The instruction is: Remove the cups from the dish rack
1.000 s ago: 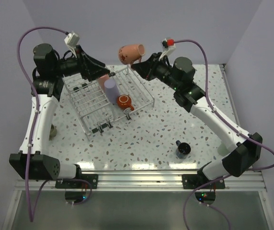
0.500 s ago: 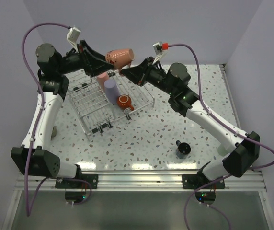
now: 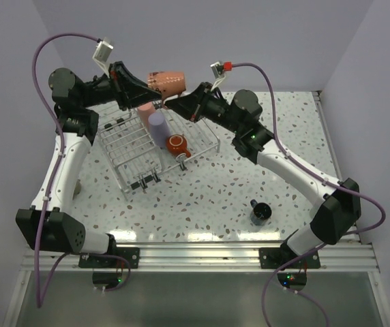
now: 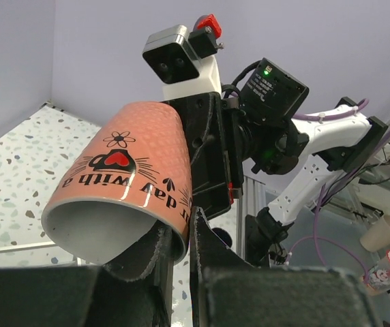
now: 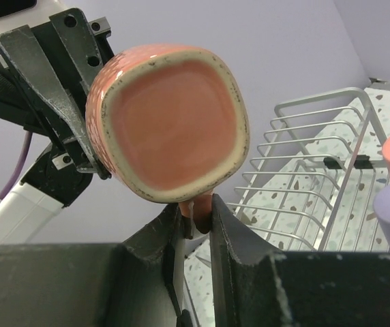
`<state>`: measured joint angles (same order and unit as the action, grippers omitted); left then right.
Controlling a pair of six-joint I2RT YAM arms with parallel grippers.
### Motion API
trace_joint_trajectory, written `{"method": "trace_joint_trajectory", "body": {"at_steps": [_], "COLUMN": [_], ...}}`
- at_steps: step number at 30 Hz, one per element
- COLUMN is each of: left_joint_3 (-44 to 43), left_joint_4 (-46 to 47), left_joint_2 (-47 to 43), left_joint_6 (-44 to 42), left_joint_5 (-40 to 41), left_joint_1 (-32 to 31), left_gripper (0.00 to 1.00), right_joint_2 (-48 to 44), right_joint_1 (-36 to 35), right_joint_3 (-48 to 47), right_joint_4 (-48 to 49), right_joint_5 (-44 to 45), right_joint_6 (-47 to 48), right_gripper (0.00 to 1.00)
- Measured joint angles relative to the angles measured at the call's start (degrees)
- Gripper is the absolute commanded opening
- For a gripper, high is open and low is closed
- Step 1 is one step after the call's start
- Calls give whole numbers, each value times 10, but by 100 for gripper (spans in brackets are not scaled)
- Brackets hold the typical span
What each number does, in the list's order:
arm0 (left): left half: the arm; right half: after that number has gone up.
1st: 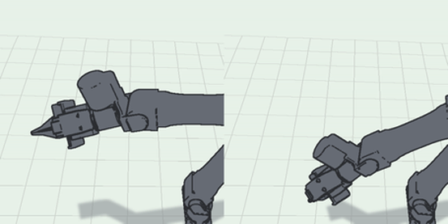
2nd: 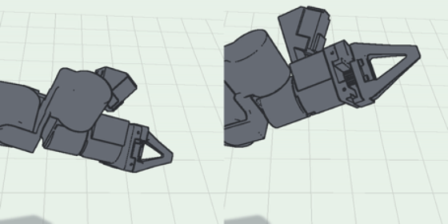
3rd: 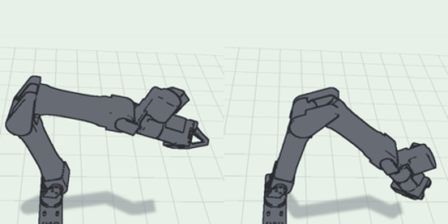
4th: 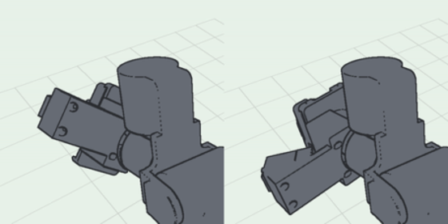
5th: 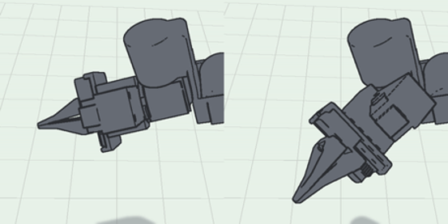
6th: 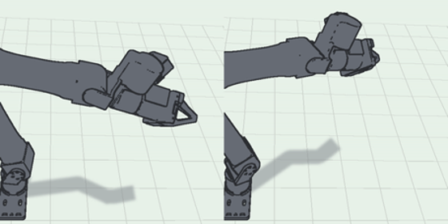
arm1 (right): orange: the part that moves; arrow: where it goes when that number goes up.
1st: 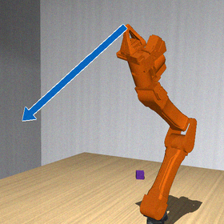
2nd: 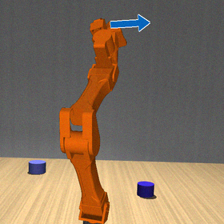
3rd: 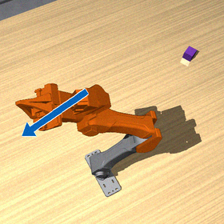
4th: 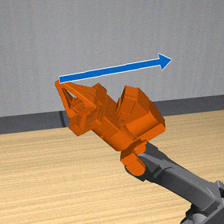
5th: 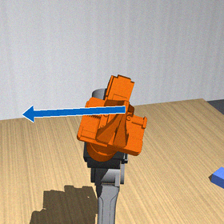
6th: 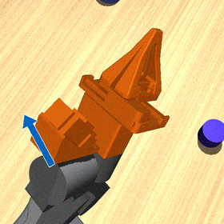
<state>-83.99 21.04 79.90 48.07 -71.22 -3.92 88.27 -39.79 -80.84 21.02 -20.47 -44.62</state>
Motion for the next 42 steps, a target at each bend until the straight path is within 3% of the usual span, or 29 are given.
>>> {"method": "trace_joint_trajectory", "body": {"at_steps": [5, 6, 7, 10, 12, 22, 26, 34, 39, 42], "left_joint_3": [12, 13, 14, 13, 9, -53, -152, -261, -262, -212], "left_joint_4": [11, 11, 7, -26, -64, -275, -458, -708, -811, -852], "left_joint_2": [-3, -4, -5, -10, -12, -18, -19, -34, -11, -1], "left_joint_6": [5, 4, 3, -13, -33, -160, -300, -530, -609, -647], "left_joint_5": [0, 0, 1, 12, 20, 93, 212, 494, 541, 557], "left_joint_1": [2, 2, 2, 2, 6, 118, 157, 172, 269, 320], "left_gripper": [0, 0, 0, 0, 0, 0, 0, 0, 0, 0], "right_joint_2": [4, 5, 5, 5, 5, 4, 0, -19, -21, -21], "right_joint_1": [0, 0, 0, -2, -3, -6, -6, -6, -6, -6], "right_joint_3": [0, 0, 0, 0, 0, 0, 0, 0, 0, -2], "right_joint_4": [0, 0, -2, -7, -14, -68, -91, -129, -145, -159], "right_joint_5": [-4, -5, -5, -4, -3, 5, 10, 15, 15, 15], "right_joint_6": [-10, -10, -11, -8, 1, 41, 62, 104, 121, 133], "right_gripper": [0, 9, 36, 74, 85, 90, 90, 90, 90, 90]}}
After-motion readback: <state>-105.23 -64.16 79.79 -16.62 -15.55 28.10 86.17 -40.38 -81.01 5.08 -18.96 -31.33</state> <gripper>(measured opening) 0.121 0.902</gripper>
